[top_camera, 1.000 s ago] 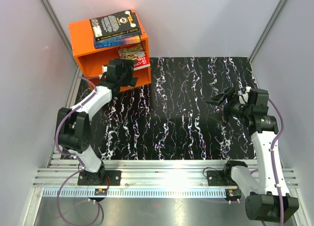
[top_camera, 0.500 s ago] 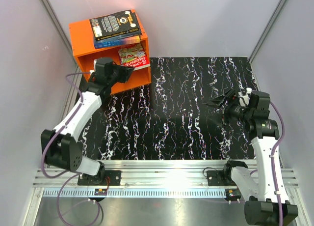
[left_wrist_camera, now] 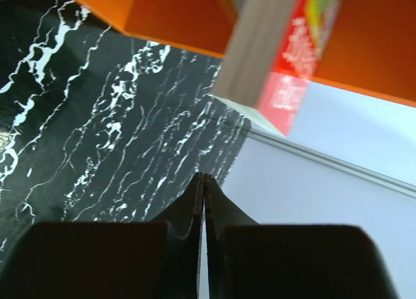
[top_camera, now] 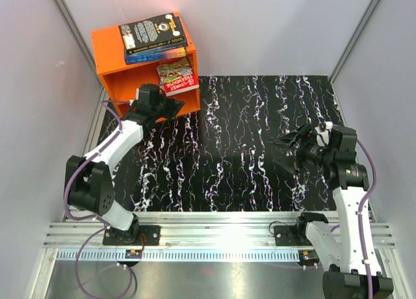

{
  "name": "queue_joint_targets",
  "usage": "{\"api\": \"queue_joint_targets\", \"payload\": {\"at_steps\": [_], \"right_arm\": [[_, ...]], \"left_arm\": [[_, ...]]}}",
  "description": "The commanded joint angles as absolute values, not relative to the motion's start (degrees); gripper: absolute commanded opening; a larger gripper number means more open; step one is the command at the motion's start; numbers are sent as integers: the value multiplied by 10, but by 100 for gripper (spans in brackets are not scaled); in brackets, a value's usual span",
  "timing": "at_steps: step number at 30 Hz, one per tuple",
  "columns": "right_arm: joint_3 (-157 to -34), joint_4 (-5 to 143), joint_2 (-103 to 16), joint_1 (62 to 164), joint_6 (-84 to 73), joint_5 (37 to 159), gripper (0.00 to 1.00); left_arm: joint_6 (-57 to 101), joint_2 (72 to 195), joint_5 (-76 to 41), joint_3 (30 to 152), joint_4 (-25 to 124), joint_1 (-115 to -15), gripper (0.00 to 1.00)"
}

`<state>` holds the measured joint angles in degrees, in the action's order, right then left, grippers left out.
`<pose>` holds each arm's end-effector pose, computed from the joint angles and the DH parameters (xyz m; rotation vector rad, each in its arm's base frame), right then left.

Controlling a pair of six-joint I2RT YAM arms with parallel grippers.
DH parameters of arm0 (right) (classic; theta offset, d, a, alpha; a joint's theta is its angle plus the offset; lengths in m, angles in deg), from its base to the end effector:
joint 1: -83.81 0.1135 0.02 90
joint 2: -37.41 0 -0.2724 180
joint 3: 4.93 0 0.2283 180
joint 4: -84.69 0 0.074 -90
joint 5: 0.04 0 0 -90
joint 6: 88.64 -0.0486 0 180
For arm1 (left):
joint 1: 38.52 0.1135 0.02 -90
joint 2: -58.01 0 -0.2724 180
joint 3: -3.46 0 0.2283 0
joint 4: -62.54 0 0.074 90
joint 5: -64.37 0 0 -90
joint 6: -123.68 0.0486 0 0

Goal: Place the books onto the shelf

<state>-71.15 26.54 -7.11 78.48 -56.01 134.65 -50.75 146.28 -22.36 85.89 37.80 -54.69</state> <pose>0.1278 0.0224 0.3244 0.7814 2.1904 1.3452 0.3300 -0.0986 0.3002 -1.2636 1.9312 -1.0552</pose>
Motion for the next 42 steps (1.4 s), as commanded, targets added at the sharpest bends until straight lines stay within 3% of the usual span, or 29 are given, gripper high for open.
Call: {"api": "queue_joint_targets", "payload": {"at_steps": [1, 9, 18, 42], "right_arm": [[-713, 257, -57, 783, -553, 1358, 89], [-707, 247, -50, 783, -551, 1349, 88], [-718, 251, -72, 783, -542, 1342, 88], [-694, 301, -95, 783, -558, 1341, 88]], "left_arm": [[-494, 1470, -226, 903, 405, -554, 0], [-515, 1517, -222, 942, 440, -552, 0], [-487, 1590, -250, 1065, 347, -551, 0], [-467, 1640, -201, 1126, 342, -507, 0]]}}
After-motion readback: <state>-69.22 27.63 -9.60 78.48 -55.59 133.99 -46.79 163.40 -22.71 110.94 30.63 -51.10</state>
